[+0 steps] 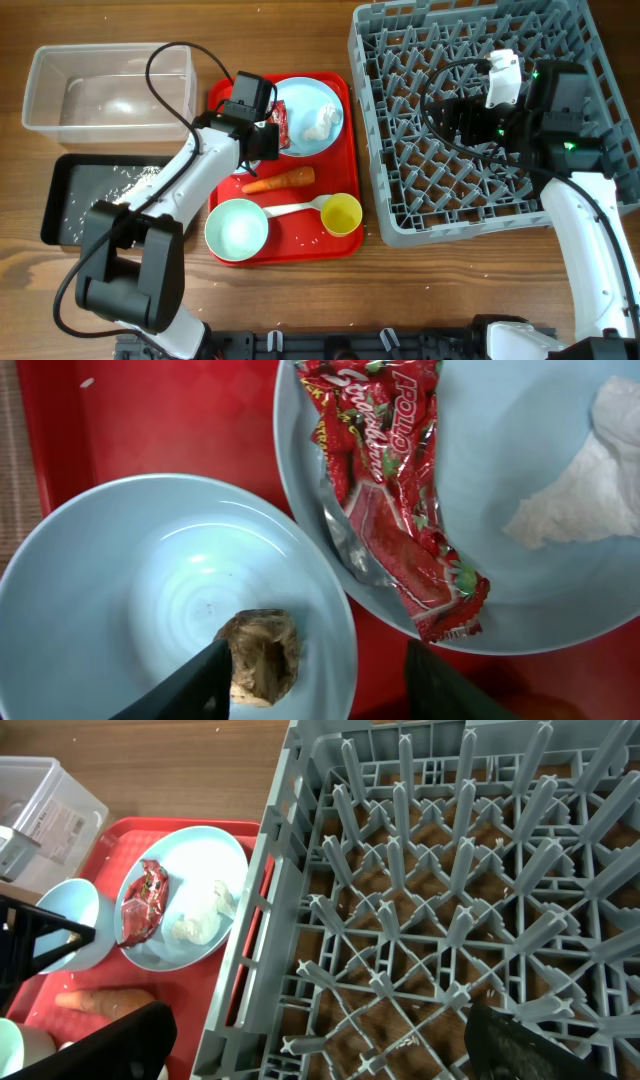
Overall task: Sort waste into correct bins and load items into the dishwasher rack
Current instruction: 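Grasp the small blue bowl holding the scrap, left gripper, then tip the brown scrap from the small bowl onto the black tray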
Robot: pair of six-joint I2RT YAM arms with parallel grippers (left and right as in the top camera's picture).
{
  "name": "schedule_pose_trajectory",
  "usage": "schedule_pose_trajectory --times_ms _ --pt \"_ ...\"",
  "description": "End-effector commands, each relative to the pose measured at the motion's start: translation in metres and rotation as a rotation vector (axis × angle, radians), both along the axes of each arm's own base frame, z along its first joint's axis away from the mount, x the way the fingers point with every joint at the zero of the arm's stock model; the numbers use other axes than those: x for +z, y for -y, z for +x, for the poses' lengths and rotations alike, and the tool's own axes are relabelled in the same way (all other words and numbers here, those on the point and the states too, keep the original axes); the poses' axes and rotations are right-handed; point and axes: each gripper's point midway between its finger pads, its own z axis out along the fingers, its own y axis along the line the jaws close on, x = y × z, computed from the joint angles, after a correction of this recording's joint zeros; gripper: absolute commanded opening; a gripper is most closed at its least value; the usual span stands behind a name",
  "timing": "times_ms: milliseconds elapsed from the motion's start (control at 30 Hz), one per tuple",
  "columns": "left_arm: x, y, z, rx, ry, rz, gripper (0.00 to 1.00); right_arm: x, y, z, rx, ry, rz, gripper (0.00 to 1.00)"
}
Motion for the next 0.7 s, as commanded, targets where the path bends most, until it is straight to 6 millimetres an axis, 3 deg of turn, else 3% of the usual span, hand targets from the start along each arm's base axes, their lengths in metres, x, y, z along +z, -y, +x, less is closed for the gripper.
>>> schedule_pose_trajectory --times_ms 0,133,233,267,333,400,433,500,567,600,667 --pt "-0.012 0.011 -0.004 -0.065 -0.041 -0.039 0.36 -0.002 0.001 0.002 0.001 0.000 -0.014 0.95" --pt "-0.018 0.016 -0.007 -0.078 -0.063 -0.048 0.33 -0.002 0.001 0.003 0.001 0.000 -0.014 0.95" --pt "-0.040 0.013 -0.010 -0.075 -0.115 -0.033 0.31 -0.002 0.001 0.003 0.001 0.001 -0.014 0.95" --pt "-0.051 0.013 -0.013 -0.074 -0.143 -0.025 0.23 -0.002 0.001 0.003 0.001 0.001 -0.014 0.95" --pt "-0.052 0.013 -0.012 -0.073 -0.141 -0.026 0.04 -0.003 0.003 0.003 -0.010 -0.001 -0.025 0.95" --pt "-0.049 0.014 -0.009 -0.050 -0.133 -0.037 0.04 -0.003 0.003 0.003 -0.010 -0.001 -0.024 0.95" --pt "-0.041 0.015 -0.008 -0.024 -0.133 -0.046 0.04 -0.003 0.003 0.003 -0.010 -0.001 -0.024 0.95" --pt "0.012 0.026 0.003 0.044 -0.115 -0.128 0.04 -0.003 0.003 0.003 -0.010 0.000 -0.025 0.95" --pt "0.054 0.032 0.001 0.039 -0.109 -0.215 0.04 -0.003 0.004 0.003 -0.012 -0.002 -0.027 0.95" --pt "0.073 0.027 -0.007 0.049 -0.113 -0.253 0.04 -0.003 0.004 0.003 -0.011 -0.001 -0.029 0.95" --pt "0.095 -0.010 -0.032 0.142 -0.161 -0.278 0.04 -0.004 0.006 0.004 -0.022 -0.002 -0.039 0.95"
